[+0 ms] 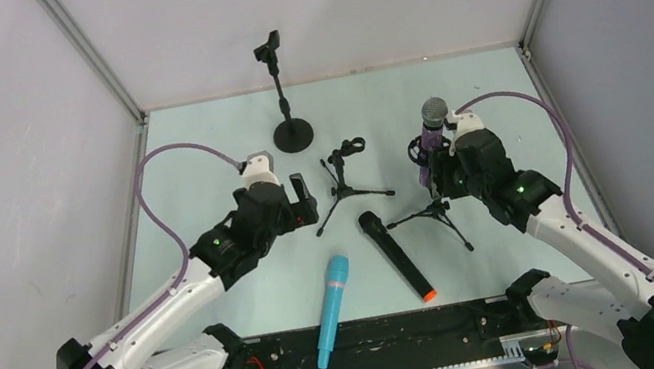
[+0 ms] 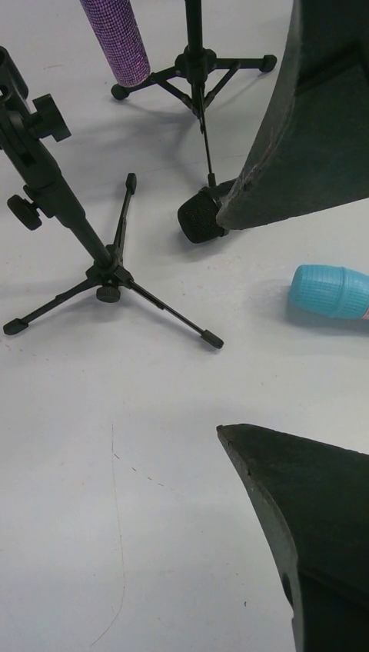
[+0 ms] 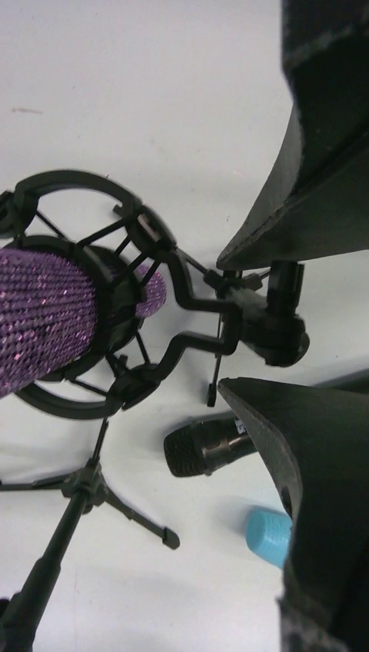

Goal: Attach the microphones to the stand

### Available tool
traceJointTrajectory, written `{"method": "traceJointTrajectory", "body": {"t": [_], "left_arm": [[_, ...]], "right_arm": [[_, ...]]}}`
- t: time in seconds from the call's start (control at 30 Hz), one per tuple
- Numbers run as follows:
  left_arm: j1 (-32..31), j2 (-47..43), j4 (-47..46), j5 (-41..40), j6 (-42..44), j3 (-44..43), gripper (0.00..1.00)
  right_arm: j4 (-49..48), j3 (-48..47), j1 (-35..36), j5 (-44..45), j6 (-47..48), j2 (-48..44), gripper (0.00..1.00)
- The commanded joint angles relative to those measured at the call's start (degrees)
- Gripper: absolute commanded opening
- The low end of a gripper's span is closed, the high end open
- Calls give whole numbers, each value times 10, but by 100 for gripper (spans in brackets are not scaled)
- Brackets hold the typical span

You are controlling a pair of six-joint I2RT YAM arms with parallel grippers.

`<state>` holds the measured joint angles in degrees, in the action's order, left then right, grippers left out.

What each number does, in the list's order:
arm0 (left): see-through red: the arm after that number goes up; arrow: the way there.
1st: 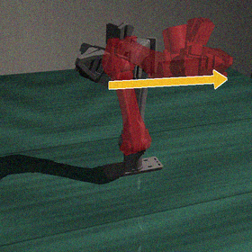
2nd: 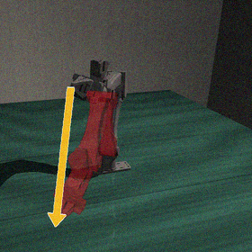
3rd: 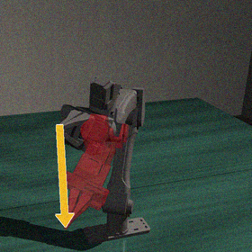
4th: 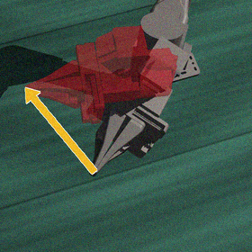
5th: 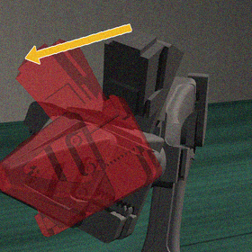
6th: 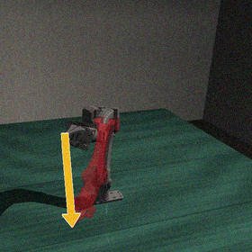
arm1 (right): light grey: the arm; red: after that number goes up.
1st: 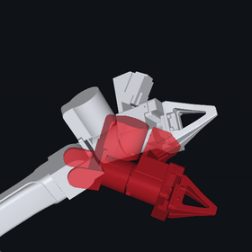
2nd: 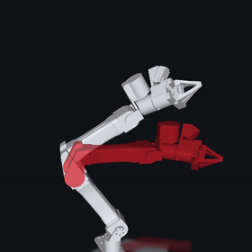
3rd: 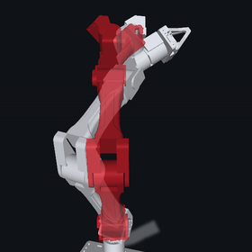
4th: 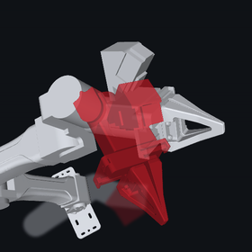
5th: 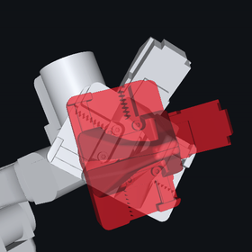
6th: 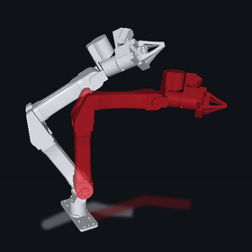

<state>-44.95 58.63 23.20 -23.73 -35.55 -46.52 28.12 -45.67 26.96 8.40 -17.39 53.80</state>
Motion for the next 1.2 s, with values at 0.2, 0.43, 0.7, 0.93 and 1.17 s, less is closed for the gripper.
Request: {"method": "traceJointTrajectory", "body": {"t": [0.2,0.43,0.7,0.93,1.17], "left_arm": [[-3,16,-22,-4,5,-14,100],[-3,18,-25,-9,13,-16,100],[-3,22,-26,-12,22,-19,100],[-3,21,-27,-14,30,-14,100],[-3,4,-28,-18,31,-7,100]], "right_arm": [[-57,-28,-20,-36,18,17,48],[-61,-31,-26,-40,24,11,18],[-61,-45,-26,-29,39,-18,0],[-81,-56,-28,-17,55,-44,0],[-105,-73,-38,-3,70,-48,0]]}}
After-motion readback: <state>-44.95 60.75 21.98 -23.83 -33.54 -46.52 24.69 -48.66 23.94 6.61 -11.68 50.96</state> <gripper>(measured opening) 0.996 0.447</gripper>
